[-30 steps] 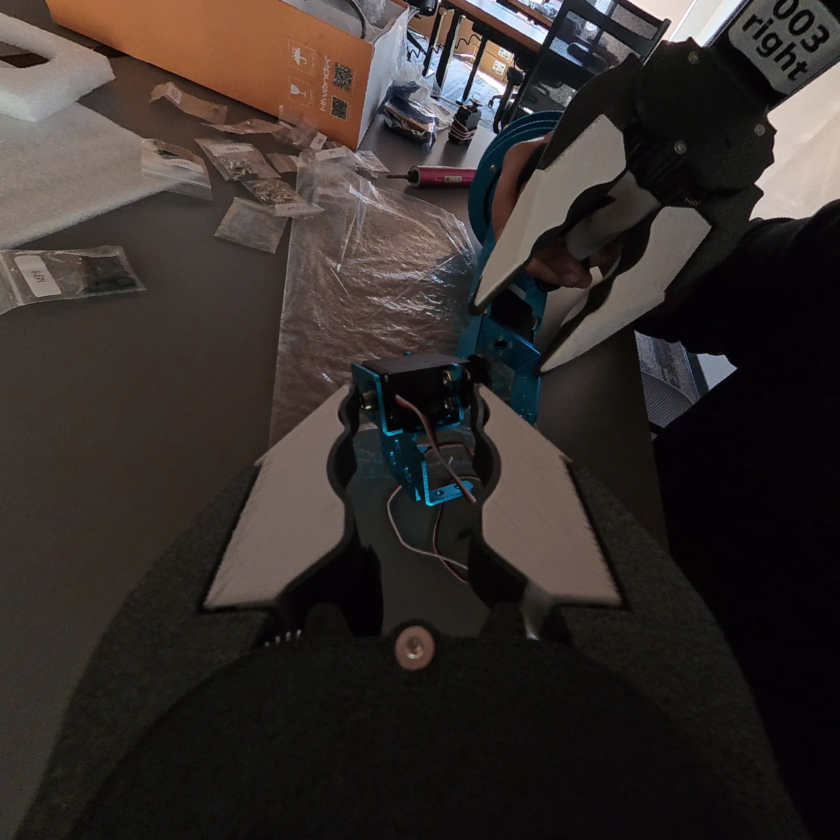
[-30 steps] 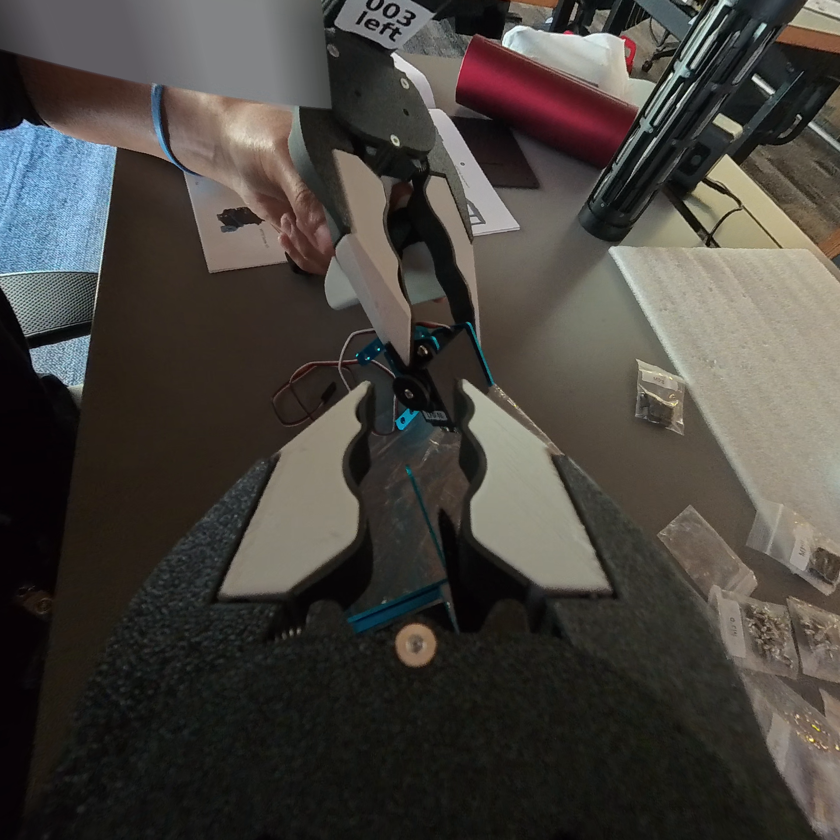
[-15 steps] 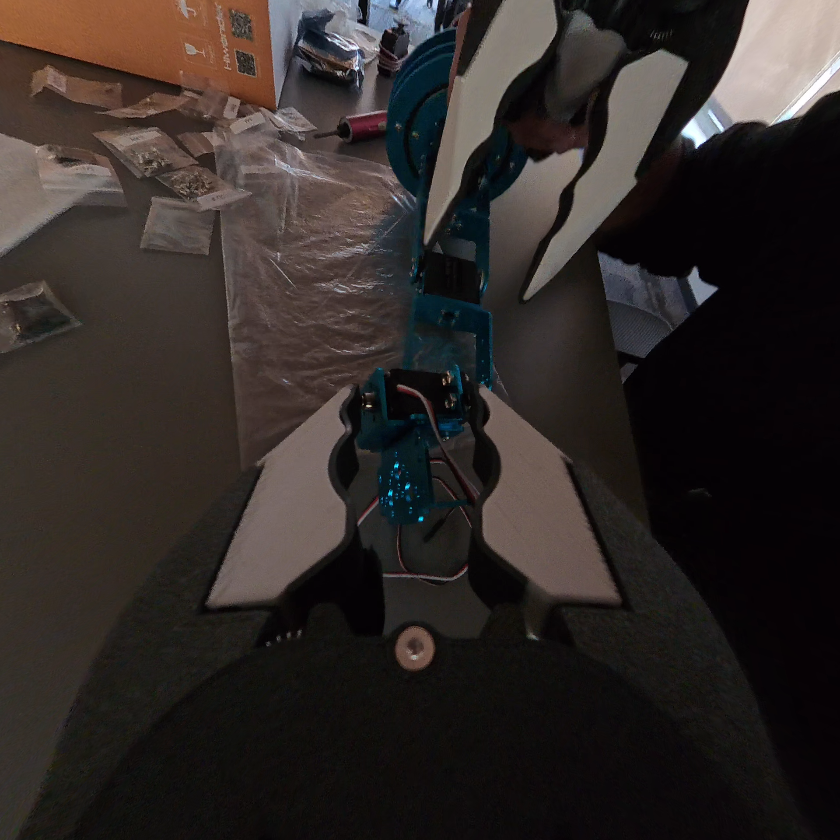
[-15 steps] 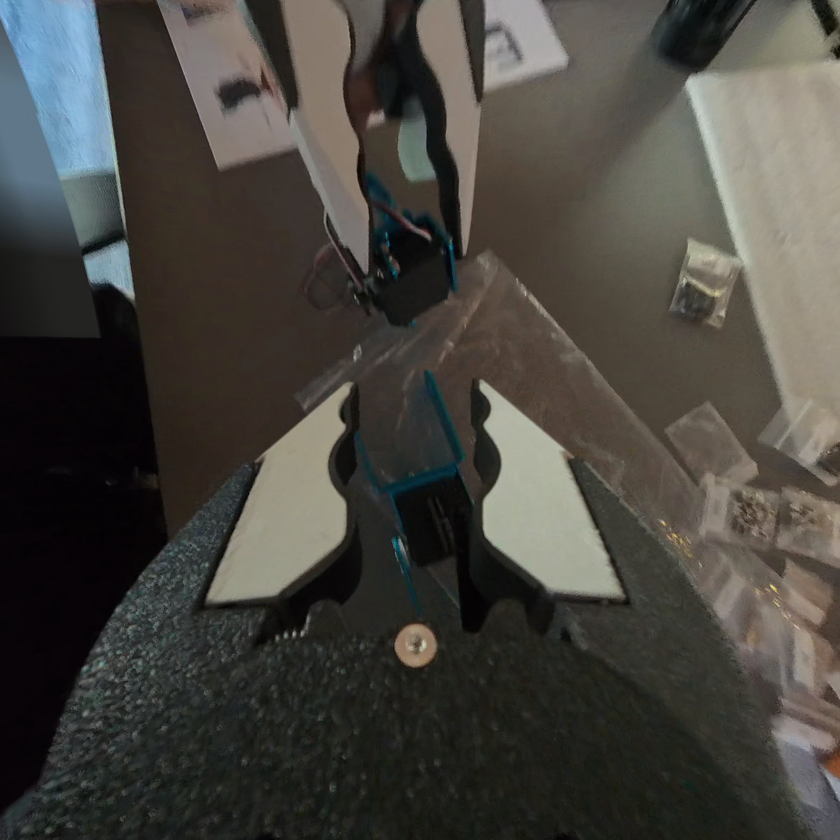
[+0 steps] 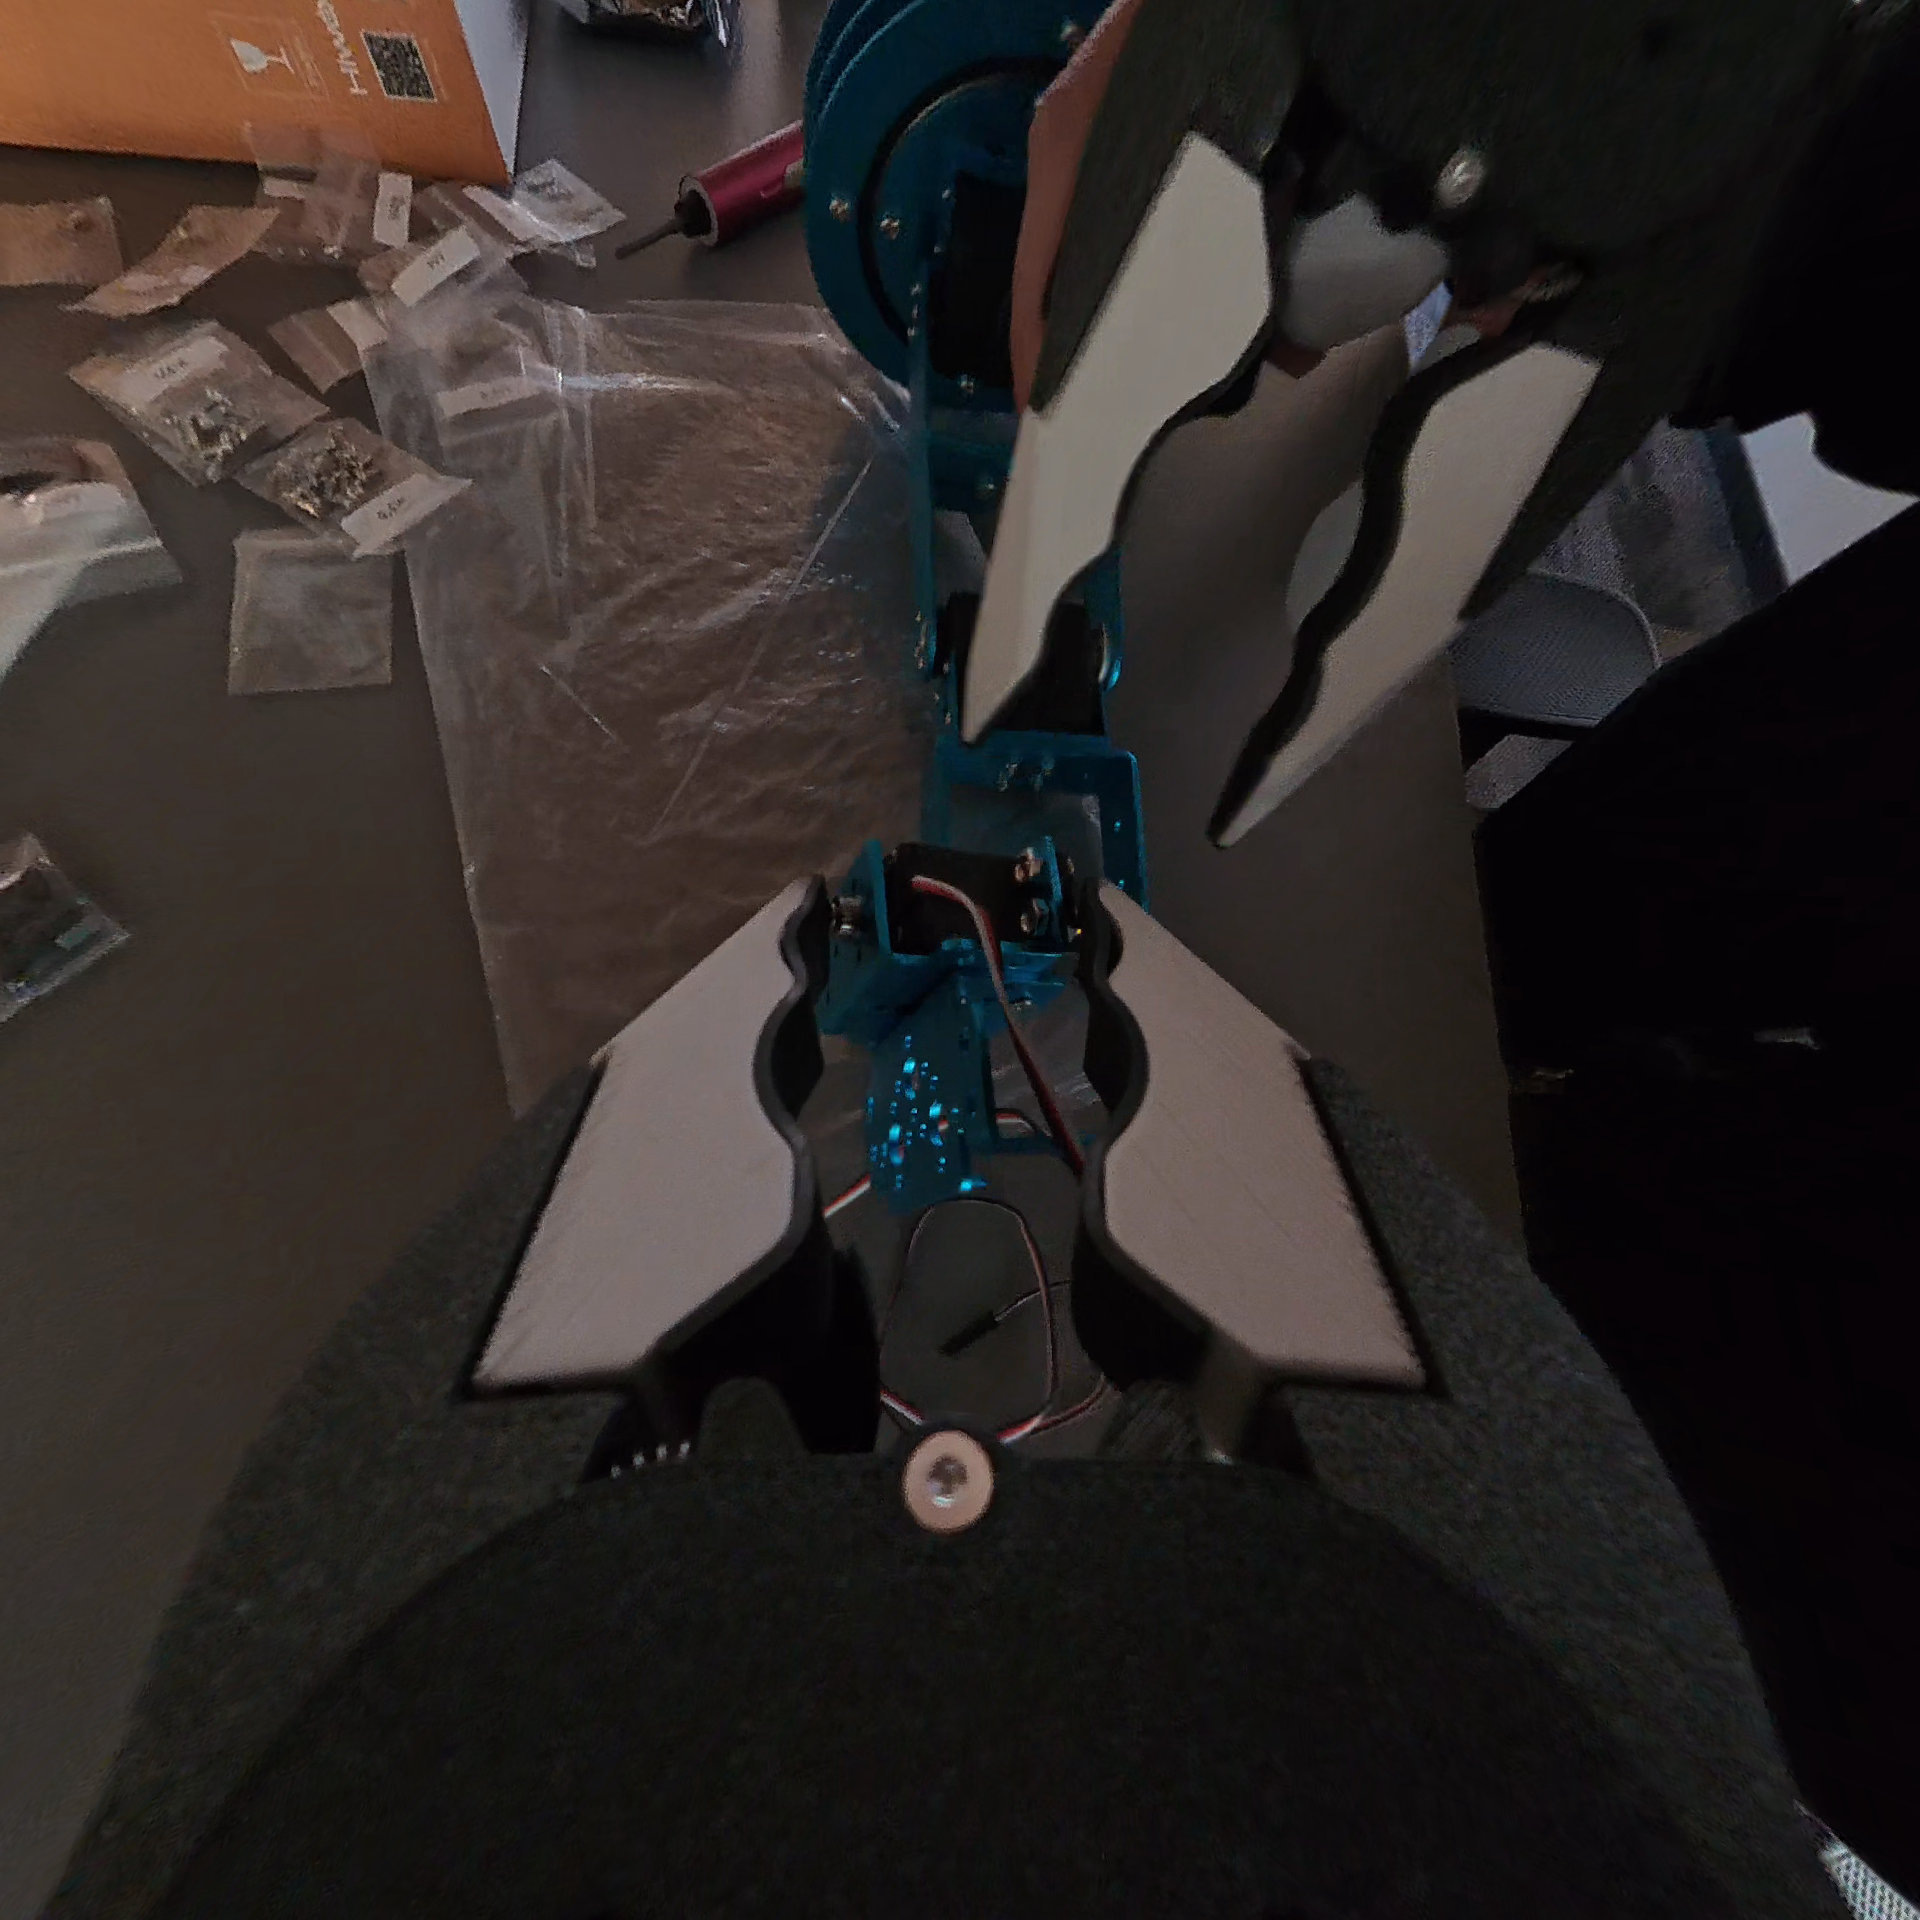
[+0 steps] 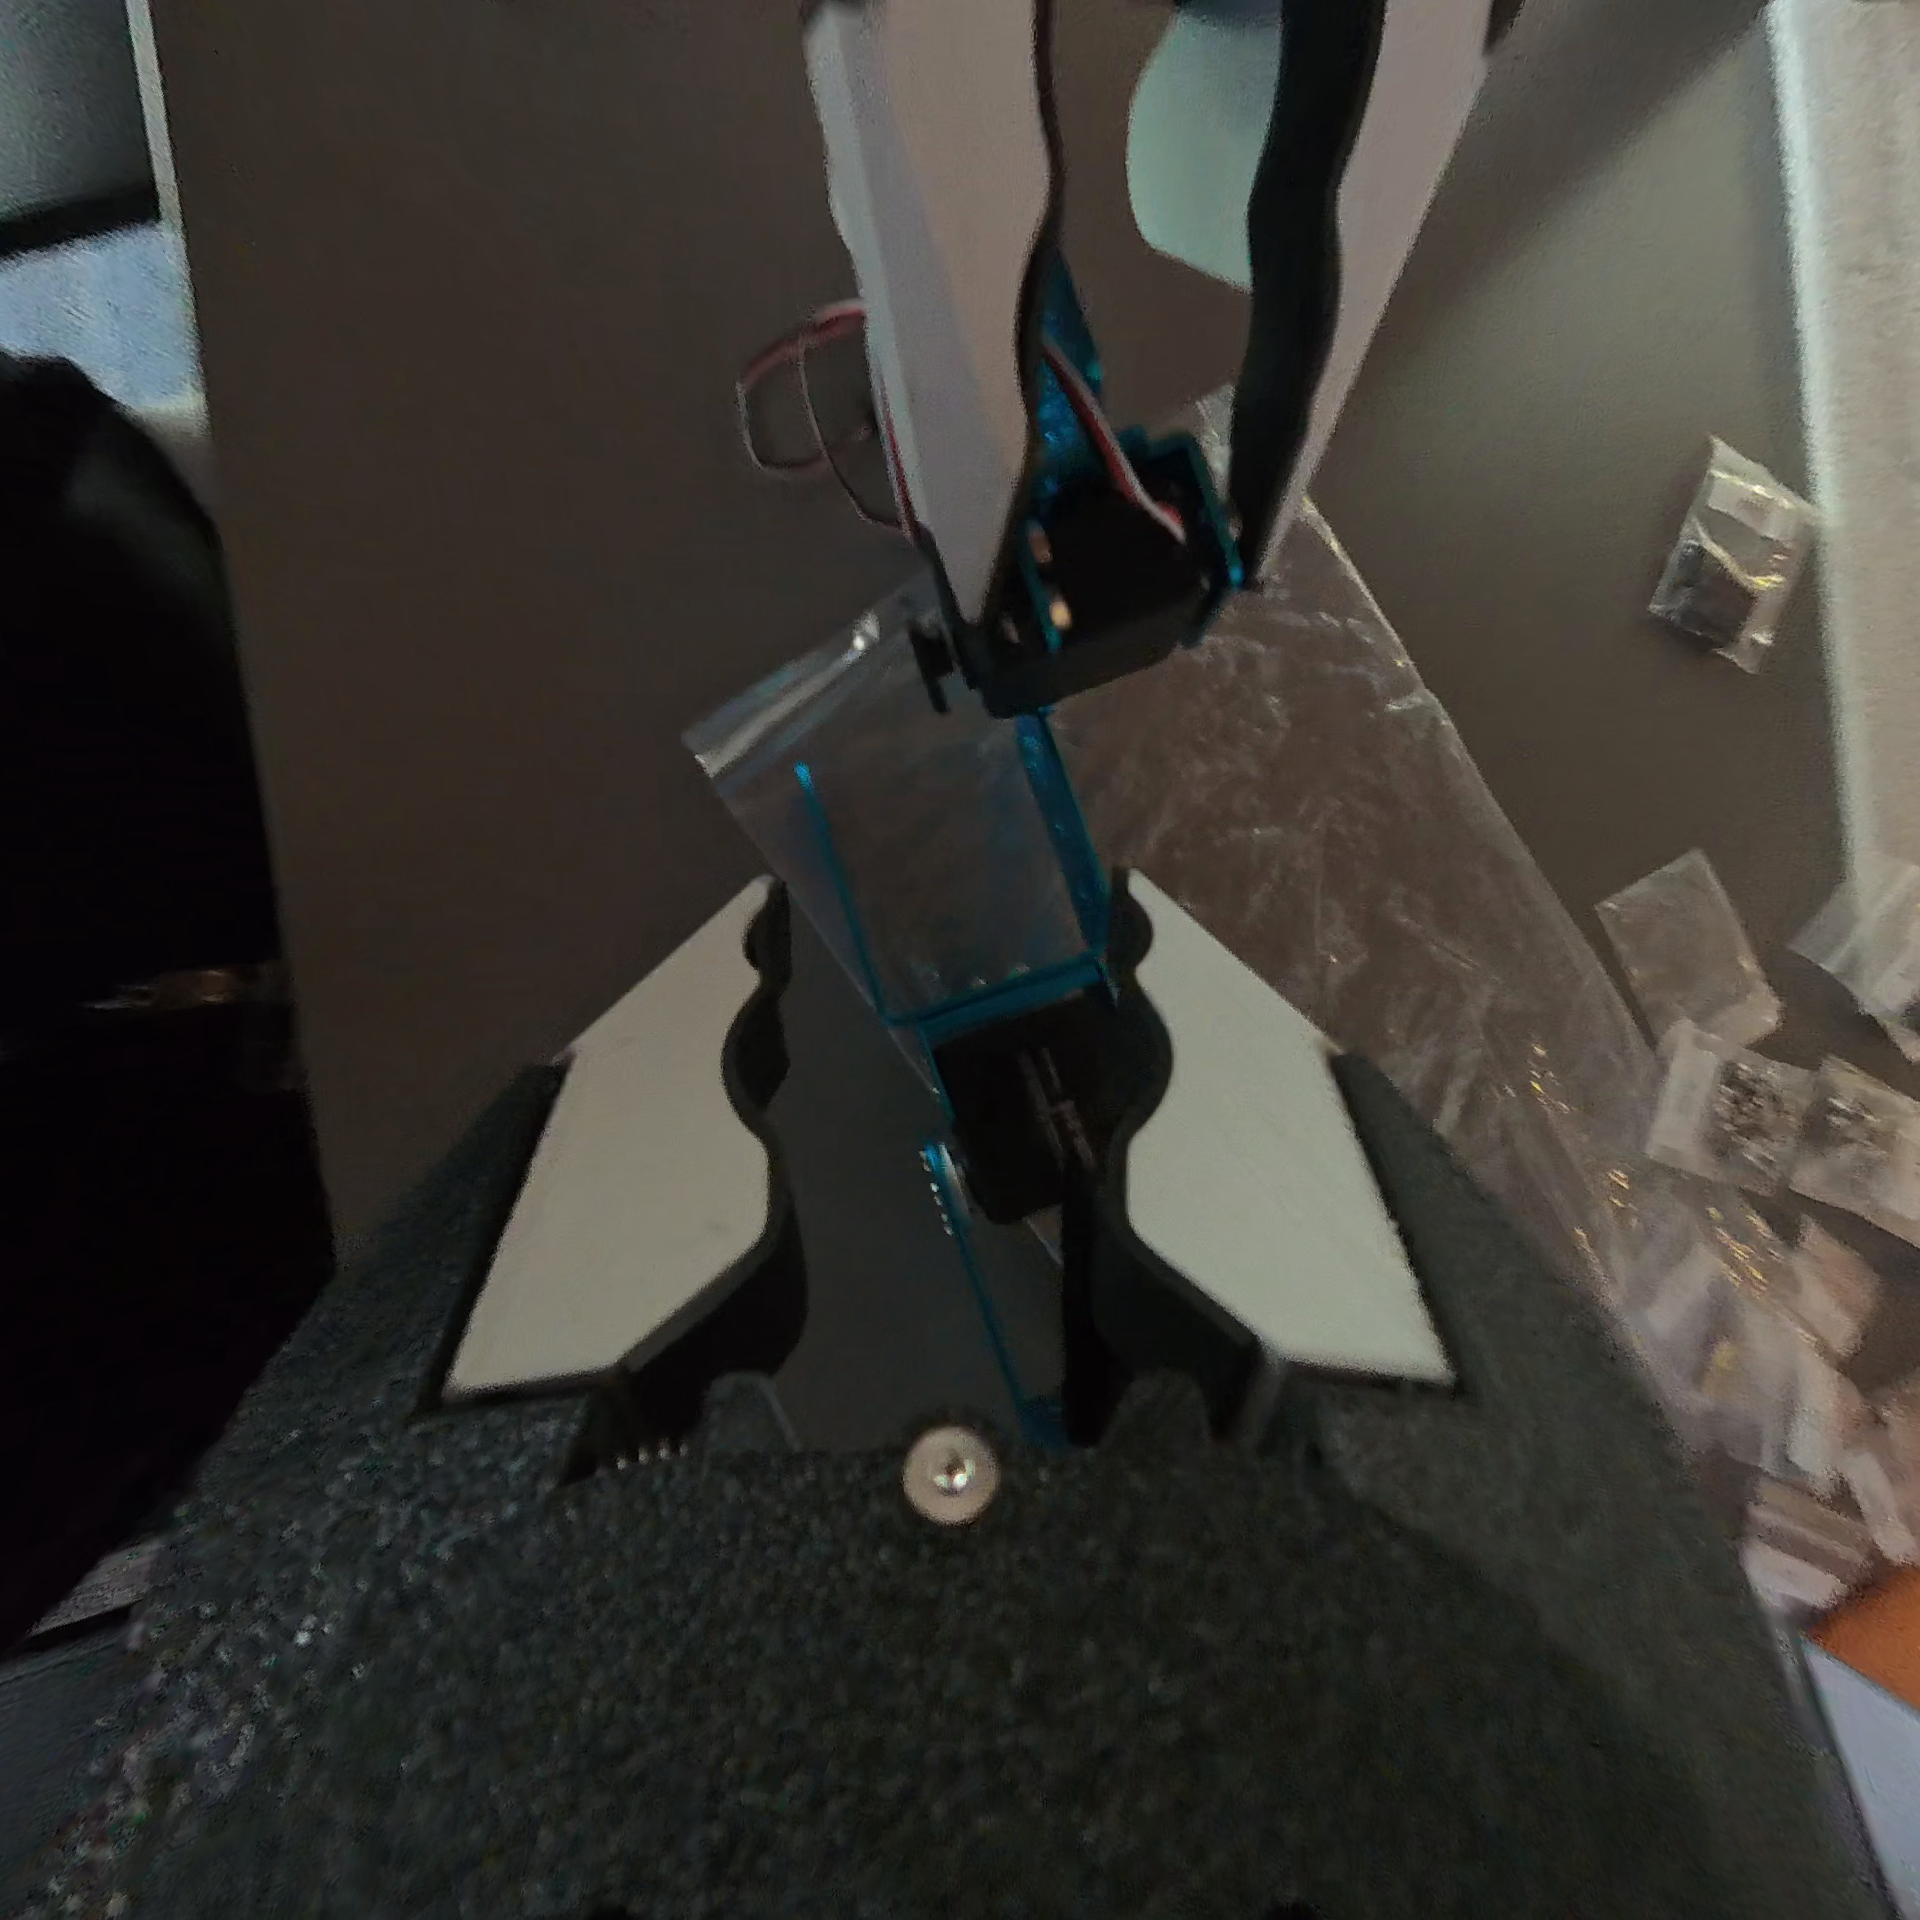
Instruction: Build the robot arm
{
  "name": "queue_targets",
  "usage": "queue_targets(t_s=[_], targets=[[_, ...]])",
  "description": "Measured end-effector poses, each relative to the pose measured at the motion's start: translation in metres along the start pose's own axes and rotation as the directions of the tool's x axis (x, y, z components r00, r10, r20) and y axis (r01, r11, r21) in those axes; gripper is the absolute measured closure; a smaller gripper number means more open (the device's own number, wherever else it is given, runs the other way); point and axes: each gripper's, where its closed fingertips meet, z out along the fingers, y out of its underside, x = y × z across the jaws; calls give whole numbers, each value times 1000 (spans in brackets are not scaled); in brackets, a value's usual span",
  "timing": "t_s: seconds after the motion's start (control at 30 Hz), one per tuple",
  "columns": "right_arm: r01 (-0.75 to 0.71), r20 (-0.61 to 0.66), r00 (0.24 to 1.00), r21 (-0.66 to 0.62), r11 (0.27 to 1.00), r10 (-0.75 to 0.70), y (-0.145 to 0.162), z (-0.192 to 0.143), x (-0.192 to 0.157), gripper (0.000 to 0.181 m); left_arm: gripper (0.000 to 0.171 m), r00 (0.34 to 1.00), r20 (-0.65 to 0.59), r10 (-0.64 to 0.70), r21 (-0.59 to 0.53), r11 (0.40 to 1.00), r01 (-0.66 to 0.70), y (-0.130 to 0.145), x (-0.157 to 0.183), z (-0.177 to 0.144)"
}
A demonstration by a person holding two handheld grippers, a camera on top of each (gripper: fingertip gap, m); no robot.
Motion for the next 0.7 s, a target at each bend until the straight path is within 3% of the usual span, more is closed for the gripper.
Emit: queue_targets(t_s=[0.13, 0.3, 0.5, 0.7], targets=[[88, -74, 993, -80, 993, -94, 11, 3, 2, 113, 124, 998, 24, 55, -2, 999, -55, -6, 17, -4], [146, -22, 988, -198, 969, -153, 23, 9, 0, 105, 124, 999, 18, 44, -1, 999, -44, -7, 27, 7], [163, 2, 986, -156, 974, -165, 13, 5, -2, 110, 124, 999, 6, 47, -31, 998, -47, 1, 29, 23], [195, 18, 981, -212, 958, -196, 22, 12, 0, 105, 124, 1000, -26, 6, -30, 1000, -7, 3, 23, 26]])
